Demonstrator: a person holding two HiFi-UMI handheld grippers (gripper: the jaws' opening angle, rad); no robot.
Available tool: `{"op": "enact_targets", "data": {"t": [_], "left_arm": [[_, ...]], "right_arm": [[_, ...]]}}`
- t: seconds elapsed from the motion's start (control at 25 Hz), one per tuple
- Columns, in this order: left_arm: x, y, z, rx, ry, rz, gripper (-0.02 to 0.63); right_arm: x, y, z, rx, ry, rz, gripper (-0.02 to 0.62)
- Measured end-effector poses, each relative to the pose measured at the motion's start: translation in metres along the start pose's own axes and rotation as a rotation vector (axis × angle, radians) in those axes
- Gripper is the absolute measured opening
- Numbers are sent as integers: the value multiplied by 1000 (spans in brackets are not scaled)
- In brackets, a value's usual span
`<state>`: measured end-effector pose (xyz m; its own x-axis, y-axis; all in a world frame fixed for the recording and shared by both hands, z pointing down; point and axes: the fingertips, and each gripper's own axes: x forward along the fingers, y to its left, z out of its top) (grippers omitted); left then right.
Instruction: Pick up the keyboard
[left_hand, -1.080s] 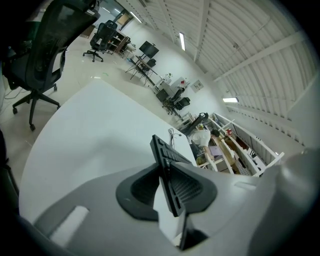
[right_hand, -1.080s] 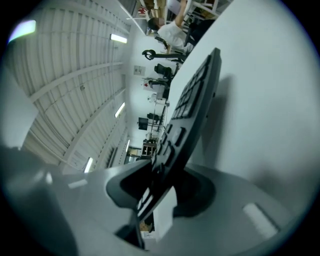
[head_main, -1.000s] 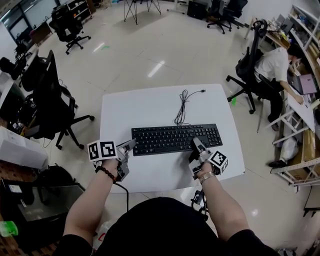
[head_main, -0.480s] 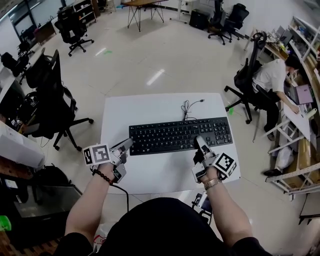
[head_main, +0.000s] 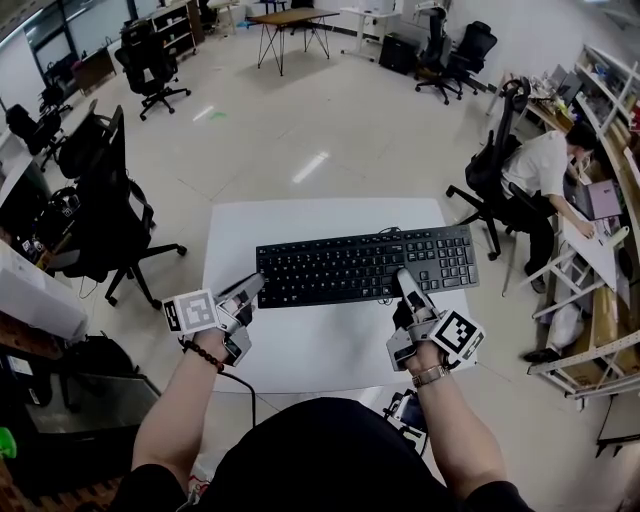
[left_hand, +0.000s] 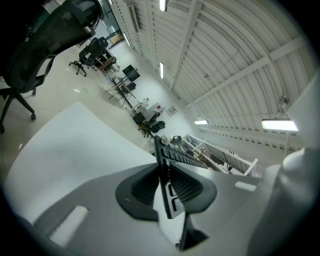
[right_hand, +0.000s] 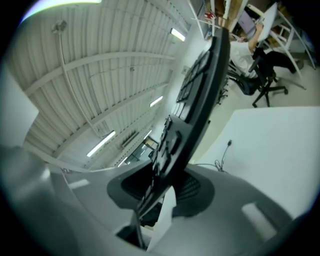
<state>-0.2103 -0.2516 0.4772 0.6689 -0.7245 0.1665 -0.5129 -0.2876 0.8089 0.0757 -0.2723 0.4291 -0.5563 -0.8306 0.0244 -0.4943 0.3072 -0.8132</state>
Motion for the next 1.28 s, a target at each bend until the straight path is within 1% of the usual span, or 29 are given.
{"op": "enact_targets", "data": {"t": [0.4,0.6,0.84,1.08,1.28], "left_arm": [[0,-4,3,13,-24,-14,77],[1,-8,4,19,-32,-20,77],[0,-9,6,23,-39,-29,77],[-1,-14,8,26,-45,-34,77],[-2,-15,8,29,-47,-36,77]], "right_arm": [[-2,14,7,-70,-4,19,112],[-4,18,9,-61,-15,19,112],[-5,20,11,-74,-17,12,112],[-5,29,16,-103,-19,33,112],[-7,29,15,-103,-20,30,112]]}}
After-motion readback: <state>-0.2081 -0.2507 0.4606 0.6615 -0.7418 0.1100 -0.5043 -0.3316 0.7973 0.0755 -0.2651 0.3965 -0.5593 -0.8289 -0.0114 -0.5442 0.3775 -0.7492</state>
